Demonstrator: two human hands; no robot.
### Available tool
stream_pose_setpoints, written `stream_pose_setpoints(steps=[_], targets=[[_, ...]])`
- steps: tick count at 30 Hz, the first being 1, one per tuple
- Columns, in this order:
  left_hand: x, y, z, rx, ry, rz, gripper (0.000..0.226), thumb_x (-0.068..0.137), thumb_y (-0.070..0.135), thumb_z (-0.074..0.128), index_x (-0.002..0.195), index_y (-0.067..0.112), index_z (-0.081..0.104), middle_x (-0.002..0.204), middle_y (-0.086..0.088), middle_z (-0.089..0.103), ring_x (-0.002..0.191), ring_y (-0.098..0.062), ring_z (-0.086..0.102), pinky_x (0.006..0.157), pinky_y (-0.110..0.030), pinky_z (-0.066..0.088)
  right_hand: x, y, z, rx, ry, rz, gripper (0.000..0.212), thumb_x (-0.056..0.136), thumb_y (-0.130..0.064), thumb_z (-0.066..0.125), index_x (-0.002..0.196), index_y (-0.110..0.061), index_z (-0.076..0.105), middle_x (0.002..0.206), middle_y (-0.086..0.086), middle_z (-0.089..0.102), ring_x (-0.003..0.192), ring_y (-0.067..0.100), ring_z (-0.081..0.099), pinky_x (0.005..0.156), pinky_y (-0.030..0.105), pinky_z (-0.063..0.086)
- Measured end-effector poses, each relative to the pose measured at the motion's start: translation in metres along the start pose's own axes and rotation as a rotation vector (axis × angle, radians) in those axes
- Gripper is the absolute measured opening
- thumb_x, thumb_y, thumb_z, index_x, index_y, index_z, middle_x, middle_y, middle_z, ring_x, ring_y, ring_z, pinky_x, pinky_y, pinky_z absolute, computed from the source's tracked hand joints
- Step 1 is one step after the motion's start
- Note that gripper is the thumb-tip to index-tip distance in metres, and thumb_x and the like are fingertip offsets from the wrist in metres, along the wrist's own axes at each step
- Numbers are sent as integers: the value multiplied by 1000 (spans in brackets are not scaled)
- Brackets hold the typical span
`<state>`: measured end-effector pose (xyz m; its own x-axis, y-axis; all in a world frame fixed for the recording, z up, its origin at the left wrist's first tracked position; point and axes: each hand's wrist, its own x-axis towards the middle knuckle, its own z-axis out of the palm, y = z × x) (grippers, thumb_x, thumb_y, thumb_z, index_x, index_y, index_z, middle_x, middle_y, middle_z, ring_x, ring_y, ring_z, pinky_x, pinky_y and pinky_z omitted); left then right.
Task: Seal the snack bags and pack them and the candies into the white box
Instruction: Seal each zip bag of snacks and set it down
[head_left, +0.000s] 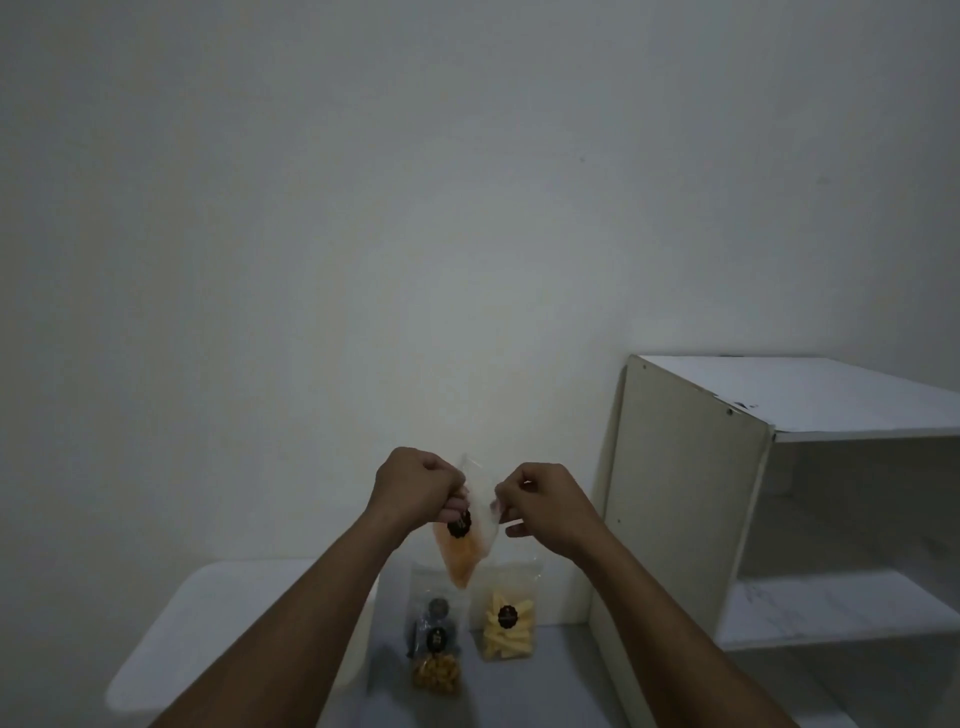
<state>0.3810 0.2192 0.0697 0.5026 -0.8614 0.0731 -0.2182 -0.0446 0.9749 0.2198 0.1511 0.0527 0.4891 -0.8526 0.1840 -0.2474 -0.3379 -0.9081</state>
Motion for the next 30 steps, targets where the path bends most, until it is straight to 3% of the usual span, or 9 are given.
stream_pose_setpoints(steps=[4, 6, 8, 11, 13, 16, 22, 26, 30], targets=[[2, 9, 5, -94, 44, 0, 12, 82, -3, 61, 83, -13, 69, 70, -22, 72, 63, -28, 74, 61, -35, 62, -4, -4, 9, -141, -11, -82, 37, 79, -58, 69, 93, -24, 66, 84, -3, 75, 75, 10, 72, 69, 29, 61], [4, 11, 6, -149, 26, -15, 14, 85, 2, 65, 86, -12, 69, 76, -22, 73, 68, -28, 75, 66, -39, 63, -2, -3, 11, -235, 19, -150, 25, 81, -46, 72, 95, -26, 67, 83, -6, 74, 75, 5, 70, 70, 28, 59], [8, 10, 3, -78, 31, 18, 23, 87, 22, 71, 90, 0, 71, 83, -13, 75, 75, -23, 75, 72, -41, 63, 1, -2, 7, -203, 70, -187, 6, 91, -26, 65, 93, -23, 69, 82, -5, 75, 76, 5, 70, 77, 39, 61], [14, 3, -6, 72, 31, 148, 35, 81, 46, 75, 105, 22, 66, 99, 4, 68, 94, -13, 67, 79, -34, 56, 3, -6, -3, -67, 96, -160, 12, 95, -20, 60, 91, -19, 71, 83, -1, 76, 77, 11, 73, 76, 45, 61], [16, 1, -8, 17, -62, 182, 34, 83, 40, 74, 112, 26, 64, 107, 5, 67, 103, -11, 63, 83, -31, 52, 4, -11, -10, 9, 83, -136, 12, 95, -19, 62, 92, -12, 71, 84, 3, 76, 78, 16, 73, 75, 44, 62], [16, 6, -7, -32, -75, 255, 5, 89, 20, 70, 93, 17, 72, 92, -3, 74, 91, -18, 69, 78, -34, 55, 6, -19, -15, 63, 54, -132, 11, 94, -18, 64, 94, -8, 69, 83, 7, 77, 77, 21, 74, 71, 40, 61], [17, 16, -4, -39, -46, 313, 9, 89, 13, 68, 83, 6, 70, 84, -10, 70, 81, -21, 69, 66, -27, 57, 14, -30, -19, 36, 73, -168, 10, 86, -5, 68, 78, -9, 72, 82, 9, 76, 81, 23, 73, 67, 36, 60], [15, 20, -6, -103, -128, 288, 10, 89, 13, 70, 91, 3, 72, 87, -11, 73, 78, -20, 72, 68, -29, 59, 19, -35, -27, 55, 26, -163, 5, 86, -5, 71, 84, -5, 76, 82, 12, 76, 80, 24, 74, 68, 34, 61], [20, 17, -6, -10, -17, 357, 7, 85, 13, 74, 82, 7, 75, 78, -9, 75, 77, -24, 73, 72, -30, 60, 18, -36, -27, 170, 3, -156, 7, 88, -8, 71, 92, -2, 72, 86, 13, 76, 80, 24, 74, 69, 32, 61]])
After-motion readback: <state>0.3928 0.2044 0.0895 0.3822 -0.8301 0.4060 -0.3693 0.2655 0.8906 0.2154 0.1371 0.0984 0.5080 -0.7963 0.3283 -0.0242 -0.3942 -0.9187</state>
